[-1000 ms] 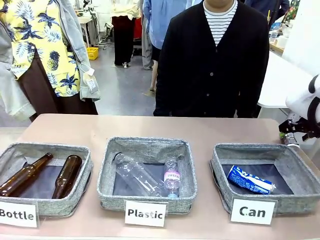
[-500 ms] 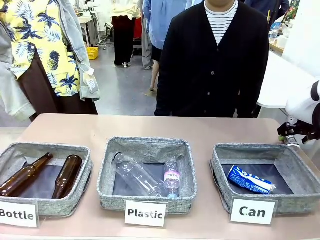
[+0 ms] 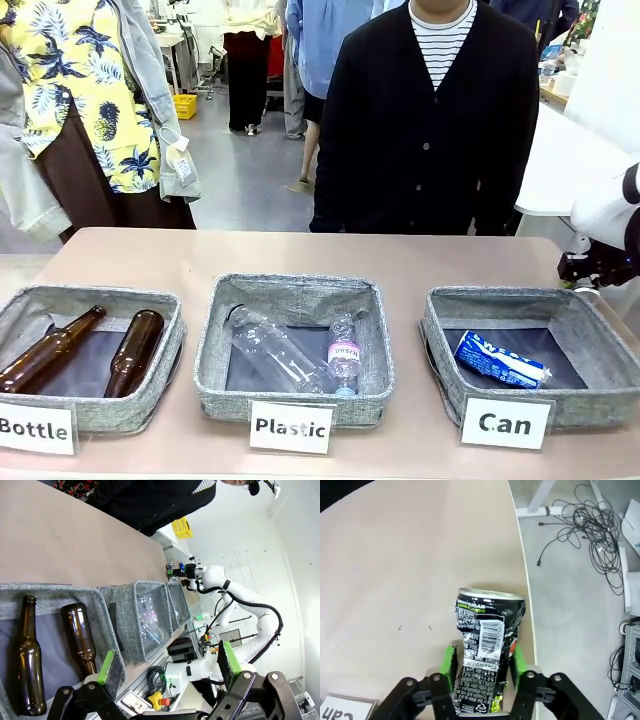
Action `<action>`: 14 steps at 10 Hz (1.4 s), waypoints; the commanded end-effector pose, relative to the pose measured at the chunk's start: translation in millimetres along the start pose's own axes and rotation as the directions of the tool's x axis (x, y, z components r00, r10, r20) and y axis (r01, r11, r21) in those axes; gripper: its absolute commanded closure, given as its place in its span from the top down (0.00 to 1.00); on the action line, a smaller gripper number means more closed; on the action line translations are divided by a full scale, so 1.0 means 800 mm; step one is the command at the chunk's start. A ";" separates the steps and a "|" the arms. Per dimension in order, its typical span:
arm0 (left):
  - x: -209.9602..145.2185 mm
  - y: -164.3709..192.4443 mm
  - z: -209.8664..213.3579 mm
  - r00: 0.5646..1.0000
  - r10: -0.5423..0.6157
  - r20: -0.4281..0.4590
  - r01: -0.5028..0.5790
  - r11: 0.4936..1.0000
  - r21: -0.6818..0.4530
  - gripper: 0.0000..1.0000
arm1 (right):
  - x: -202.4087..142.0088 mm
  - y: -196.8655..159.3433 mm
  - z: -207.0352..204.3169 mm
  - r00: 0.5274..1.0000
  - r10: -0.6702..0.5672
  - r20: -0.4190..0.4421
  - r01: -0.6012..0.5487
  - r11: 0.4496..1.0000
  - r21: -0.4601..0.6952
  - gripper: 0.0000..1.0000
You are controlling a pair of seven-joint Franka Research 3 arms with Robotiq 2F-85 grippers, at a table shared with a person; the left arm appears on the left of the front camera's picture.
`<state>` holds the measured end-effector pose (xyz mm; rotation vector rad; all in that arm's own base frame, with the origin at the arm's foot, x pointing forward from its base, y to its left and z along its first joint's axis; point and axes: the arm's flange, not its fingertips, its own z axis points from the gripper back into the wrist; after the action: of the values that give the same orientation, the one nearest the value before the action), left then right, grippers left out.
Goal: Sort the can waste into the basket.
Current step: Pick up the can waste from the table and place it in the right Fabric basket.
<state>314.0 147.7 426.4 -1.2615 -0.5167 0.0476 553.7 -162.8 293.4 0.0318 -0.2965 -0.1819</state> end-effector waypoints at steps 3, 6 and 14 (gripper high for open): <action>0.002 -0.003 0.003 1.000 0.011 -0.005 -0.011 1.000 0.004 1.00 | 0.004 0.001 0.001 1.000 -0.001 -0.022 0.001 1.000 -0.008 0.00; 0.002 -0.003 0.003 1.000 0.011 -0.005 -0.011 1.000 0.004 1.00 | 0.001 -0.005 0.034 1.000 0.024 0.016 -0.024 1.000 0.005 0.00; 0.002 -0.003 0.003 1.000 0.011 -0.005 -0.011 1.000 0.004 1.00 | -0.144 0.072 0.285 0.417 0.902 0.109 -0.871 0.362 0.334 0.00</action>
<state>314.1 147.7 426.9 -1.2609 -0.5169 0.0469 394.1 -87.8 494.8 0.1943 -0.2721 0.7731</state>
